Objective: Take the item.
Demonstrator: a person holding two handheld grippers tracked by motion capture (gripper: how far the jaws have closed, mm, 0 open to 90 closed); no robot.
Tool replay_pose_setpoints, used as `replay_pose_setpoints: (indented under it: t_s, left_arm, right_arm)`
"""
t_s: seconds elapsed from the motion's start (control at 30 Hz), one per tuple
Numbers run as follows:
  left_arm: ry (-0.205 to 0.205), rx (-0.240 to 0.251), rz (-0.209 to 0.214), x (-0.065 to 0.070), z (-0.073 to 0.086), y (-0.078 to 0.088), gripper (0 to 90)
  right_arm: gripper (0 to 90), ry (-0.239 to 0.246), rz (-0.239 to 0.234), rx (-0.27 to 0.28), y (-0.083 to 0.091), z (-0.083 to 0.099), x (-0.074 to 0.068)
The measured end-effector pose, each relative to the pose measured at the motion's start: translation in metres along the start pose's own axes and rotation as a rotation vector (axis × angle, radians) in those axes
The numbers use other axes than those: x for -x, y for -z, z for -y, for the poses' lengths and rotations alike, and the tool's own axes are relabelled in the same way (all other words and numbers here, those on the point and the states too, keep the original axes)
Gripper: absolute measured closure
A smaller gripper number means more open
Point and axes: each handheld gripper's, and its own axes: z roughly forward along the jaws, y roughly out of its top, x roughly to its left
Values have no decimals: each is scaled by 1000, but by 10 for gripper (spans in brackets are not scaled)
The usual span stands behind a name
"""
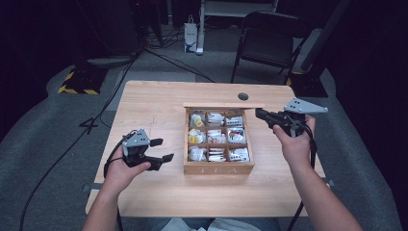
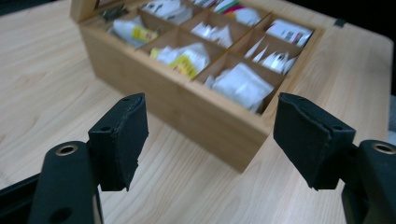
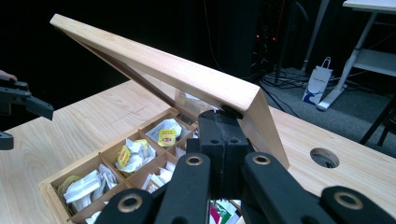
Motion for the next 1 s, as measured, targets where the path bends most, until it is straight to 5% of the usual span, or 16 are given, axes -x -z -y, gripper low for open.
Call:
replay_pose_setpoints:
  t_s: [0.5,0.83,0.9,1.0]
  left_arm:
    - [-28,56,66,13,-21,-26,363]
    - [-27,55,102,23,-35,-43,411]
    - [9,50,114,25,-38,-48,409]
    - [-9,35,112,28,-41,-53,412]
  right_arm:
    - [900,-7,-5,-1,0,0,1]
    - [900,-10,-9,-4,0,-1,1]
    - [900,-16,-18,-4,0,-1,2]
    - [900,-28,-27,-1,0,0,3]
